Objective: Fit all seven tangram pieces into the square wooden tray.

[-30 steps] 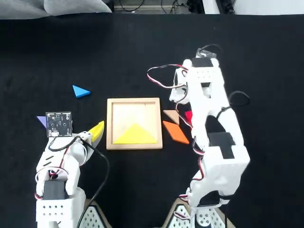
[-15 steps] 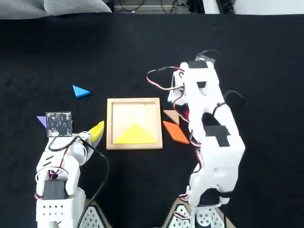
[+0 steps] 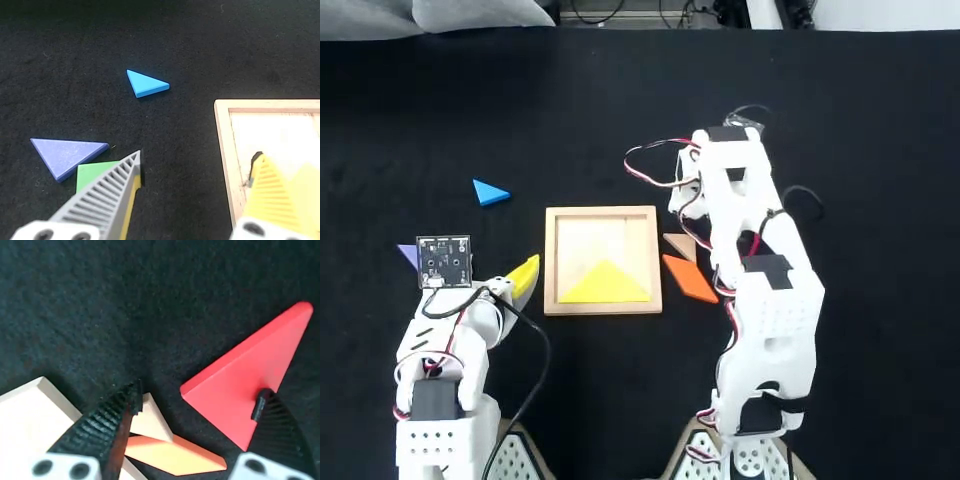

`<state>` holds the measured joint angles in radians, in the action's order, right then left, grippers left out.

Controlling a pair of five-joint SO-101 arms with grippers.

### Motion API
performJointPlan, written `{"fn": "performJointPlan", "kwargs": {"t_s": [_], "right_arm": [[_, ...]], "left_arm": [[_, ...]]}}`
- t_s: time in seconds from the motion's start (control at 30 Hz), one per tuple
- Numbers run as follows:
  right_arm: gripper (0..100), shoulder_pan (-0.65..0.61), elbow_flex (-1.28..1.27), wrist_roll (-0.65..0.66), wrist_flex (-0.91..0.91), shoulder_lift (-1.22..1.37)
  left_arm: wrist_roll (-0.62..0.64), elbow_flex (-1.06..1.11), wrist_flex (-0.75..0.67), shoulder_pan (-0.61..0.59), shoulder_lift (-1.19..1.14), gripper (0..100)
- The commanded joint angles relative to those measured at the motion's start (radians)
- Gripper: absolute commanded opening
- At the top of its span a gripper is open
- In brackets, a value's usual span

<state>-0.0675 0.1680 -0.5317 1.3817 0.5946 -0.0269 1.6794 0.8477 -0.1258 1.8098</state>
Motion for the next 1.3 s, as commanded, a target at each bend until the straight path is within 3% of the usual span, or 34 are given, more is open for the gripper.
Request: {"fn": "performJointPlan", "kwargs": {"t_s": [0.0,0.5,0.63,0.83,1.27], "right_arm": [[34.3,0.063,0.021,0.035,-0.011,0.004],[34.2,0.104,0.015,0.117,0.048,0.007],[29.0,0.104,0.047,0.118,0.064,-0.010],[28.3,0.072,0.246,0.120,0.258,-0.076],[28.3,-0.018,0.332,0.112,0.235,0.136]], "left_arm": [[-0.005,0.021,-0.018,0.008,0.005,34],[-0.005,0.021,-0.018,0.008,0.005,34],[-0.005,0.021,-0.018,0.008,0.005,34],[-0.005,0.021,-0.018,0.008,0.005,34],[-0.005,0.021,-0.018,0.005,0.005,34]]}}
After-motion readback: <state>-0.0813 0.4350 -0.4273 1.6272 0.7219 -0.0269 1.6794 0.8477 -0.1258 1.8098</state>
